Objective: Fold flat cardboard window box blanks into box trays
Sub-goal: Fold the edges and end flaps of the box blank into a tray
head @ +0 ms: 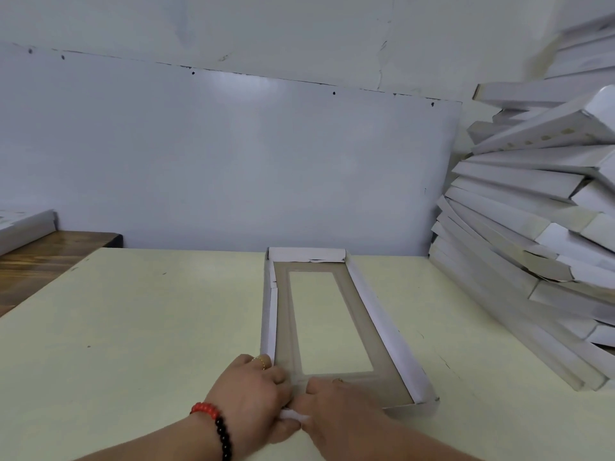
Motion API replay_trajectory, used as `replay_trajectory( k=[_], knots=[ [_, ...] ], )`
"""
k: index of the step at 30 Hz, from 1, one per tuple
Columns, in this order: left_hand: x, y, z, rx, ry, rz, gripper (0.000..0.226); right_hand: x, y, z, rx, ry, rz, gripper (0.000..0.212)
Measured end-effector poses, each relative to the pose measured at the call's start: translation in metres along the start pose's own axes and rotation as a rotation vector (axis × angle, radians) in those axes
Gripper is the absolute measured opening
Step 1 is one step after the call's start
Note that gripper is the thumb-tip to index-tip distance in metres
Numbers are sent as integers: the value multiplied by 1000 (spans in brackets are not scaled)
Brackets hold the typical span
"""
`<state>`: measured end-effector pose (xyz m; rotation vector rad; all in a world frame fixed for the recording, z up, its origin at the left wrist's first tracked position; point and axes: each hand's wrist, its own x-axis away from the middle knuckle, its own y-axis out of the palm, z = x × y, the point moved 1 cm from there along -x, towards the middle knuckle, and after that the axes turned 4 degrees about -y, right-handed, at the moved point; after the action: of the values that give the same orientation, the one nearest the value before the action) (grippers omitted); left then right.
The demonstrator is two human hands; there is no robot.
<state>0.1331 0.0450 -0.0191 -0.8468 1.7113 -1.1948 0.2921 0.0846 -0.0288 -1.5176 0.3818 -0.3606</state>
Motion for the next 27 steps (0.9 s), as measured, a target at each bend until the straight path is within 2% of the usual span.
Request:
replay_trajectory(
  k=[4,8,11,13,15,19,21,22,25,27],
  knots=[
    [3,1,2,-34,8,52,46,-5,-6,-3,-23,11,26,26],
    [1,-3,2,-35,-63,-66,35,0,-14,3,-137,7,21,31],
    [3,-11,-12,-54,-124,-162,9,19,-21,30,-60,71,15,27],
    [5,-9,-26,-139,-116,-223,31,36,-25,43,75,33,33,23],
    [4,-9,-30,-176,-146,-308,40,46,-23,48,257,20,55,22],
    [-9,-21,-4,-24,-151,-355,49,39,-17,39,293,-36,79,30],
    [-13,-50,1,139,-116,-242,47,43,-30,39,324,-44,132,29],
    [-15,-70,0,195,-75,-133,41,47,-43,39,318,-44,197,24],
    [-13,-134,-9,248,78,380,7,66,-93,38,265,9,442,15],
    [-2,-173,-18,343,74,582,11,83,-130,32,229,15,694,21]
  ],
)
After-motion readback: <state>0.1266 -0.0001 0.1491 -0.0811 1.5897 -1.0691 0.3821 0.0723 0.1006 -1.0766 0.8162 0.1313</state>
